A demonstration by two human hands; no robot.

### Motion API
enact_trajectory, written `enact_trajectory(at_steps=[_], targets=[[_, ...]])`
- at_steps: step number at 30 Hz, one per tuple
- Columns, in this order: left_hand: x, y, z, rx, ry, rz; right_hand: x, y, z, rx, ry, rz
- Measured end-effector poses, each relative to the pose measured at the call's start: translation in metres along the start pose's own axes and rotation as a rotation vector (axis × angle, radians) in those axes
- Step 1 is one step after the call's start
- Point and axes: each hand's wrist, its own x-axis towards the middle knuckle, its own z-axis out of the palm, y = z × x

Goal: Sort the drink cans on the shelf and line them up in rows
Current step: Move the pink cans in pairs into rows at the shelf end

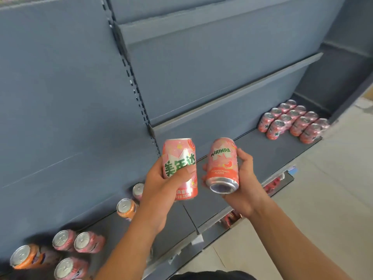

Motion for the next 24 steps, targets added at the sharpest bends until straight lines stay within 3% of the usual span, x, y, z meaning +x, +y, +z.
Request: enact_trajectory(at_steps=[12, 18, 24], targets=[[0.008, -0.015, 0.223, 0.098, -0.245, -0.032, -0.087, -0.135, -0.167, 0.169, 0.093, -0.271], [0.009, -0.02, 0.308, 0.134, -0.427, -0.032, -0.122, -0.173, -0.225, 0.041, 0.257, -0.374], [0.011, -0.021, 0.37, 0.11, -0.604, -0.038, -0.143, -0.201, -0.263, -0.077, 0.3, -0.475]])
